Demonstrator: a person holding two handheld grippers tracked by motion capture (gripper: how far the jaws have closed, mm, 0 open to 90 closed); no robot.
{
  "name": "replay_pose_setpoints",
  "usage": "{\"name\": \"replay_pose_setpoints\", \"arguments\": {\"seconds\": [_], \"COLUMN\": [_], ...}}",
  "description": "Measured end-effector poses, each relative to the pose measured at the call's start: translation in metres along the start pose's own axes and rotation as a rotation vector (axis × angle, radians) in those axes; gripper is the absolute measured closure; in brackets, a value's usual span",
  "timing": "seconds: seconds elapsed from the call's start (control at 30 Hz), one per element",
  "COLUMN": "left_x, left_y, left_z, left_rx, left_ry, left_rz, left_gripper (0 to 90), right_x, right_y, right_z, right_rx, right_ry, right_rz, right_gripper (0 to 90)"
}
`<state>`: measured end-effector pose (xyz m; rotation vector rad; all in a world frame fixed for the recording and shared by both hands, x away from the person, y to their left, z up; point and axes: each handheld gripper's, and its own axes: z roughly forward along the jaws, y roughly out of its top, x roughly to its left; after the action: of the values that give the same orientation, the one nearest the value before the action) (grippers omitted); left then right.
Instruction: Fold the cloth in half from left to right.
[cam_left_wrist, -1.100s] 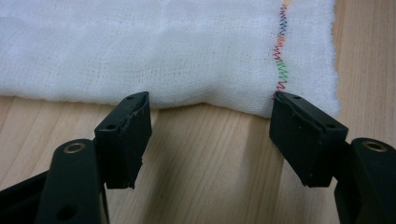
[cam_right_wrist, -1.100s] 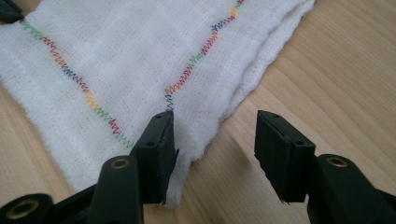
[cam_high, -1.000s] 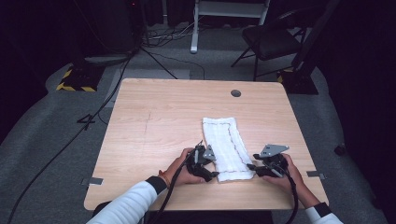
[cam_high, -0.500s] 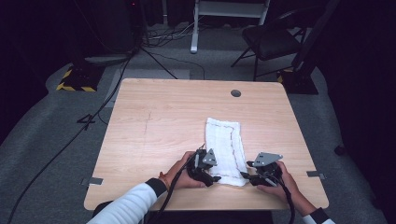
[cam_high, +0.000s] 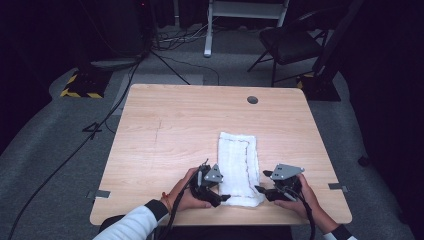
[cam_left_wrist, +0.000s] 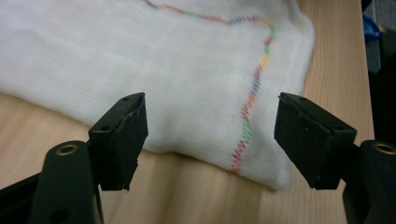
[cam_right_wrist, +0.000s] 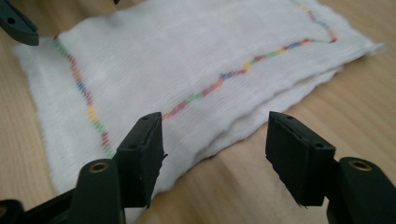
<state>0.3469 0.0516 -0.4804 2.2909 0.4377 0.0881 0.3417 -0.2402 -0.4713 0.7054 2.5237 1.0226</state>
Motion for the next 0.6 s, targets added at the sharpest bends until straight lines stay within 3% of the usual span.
{"name": "replay_pose_setpoints", "arguments": {"seconds": [0.1, 0.13, 0.2, 0.3, 0.33, 0.37, 0.4, 0.47, 0.6], "left_x": [0.026, 0.026, 0.048, 0.065, 0.072, 0.072, 0.081, 0.085, 0.113], "left_y": [0.009, 0.009, 0.016, 0.024, 0.027, 0.027, 0.032, 0.035, 0.045], "left_z": [-0.005, -0.005, -0.003, 0.001, 0.004, 0.004, 0.01, 0.013, 0.026], "left_rx": [-0.015, -0.015, -0.016, -0.016, -0.028, -0.028, -0.016, -0.008, -0.013], "left_ry": [0.058, 0.058, 0.103, 0.176, 0.186, 0.186, 0.192, 0.209, 0.224], "left_rz": [-0.051, -0.051, -0.083, -0.08, -0.096, -0.096, -0.095, -0.086, -0.135], "left_gripper": [25.1, 25.0, 24.1, 24.7, 25.7, 26.0, 25.5, 24.8, 24.7], "right_x": [-0.016, -0.016, -0.034, -0.053, -0.059, -0.059, -0.071, -0.076, -0.097], "right_y": [0.008, 0.008, 0.017, 0.026, 0.029, 0.029, 0.036, 0.039, 0.052], "right_z": [-0.001, -0.001, 0.002, 0.01, 0.014, 0.014, 0.024, 0.029, 0.054], "right_rx": [-0.037, -0.037, -0.058, -0.079, -0.082, -0.082, -0.086, -0.081, -0.04], "right_ry": [-0.013, -0.013, -0.028, -0.05, -0.052, -0.052, -0.047, -0.045, -0.067], "right_rz": [0.03, 0.03, 0.058, 0.066, 0.073, 0.073, 0.096, 0.101, 0.131], "right_gripper": [39.0, 39.0, 41.1, 42.9, 43.2, 43.2, 43.5, 43.5, 42.8]}}
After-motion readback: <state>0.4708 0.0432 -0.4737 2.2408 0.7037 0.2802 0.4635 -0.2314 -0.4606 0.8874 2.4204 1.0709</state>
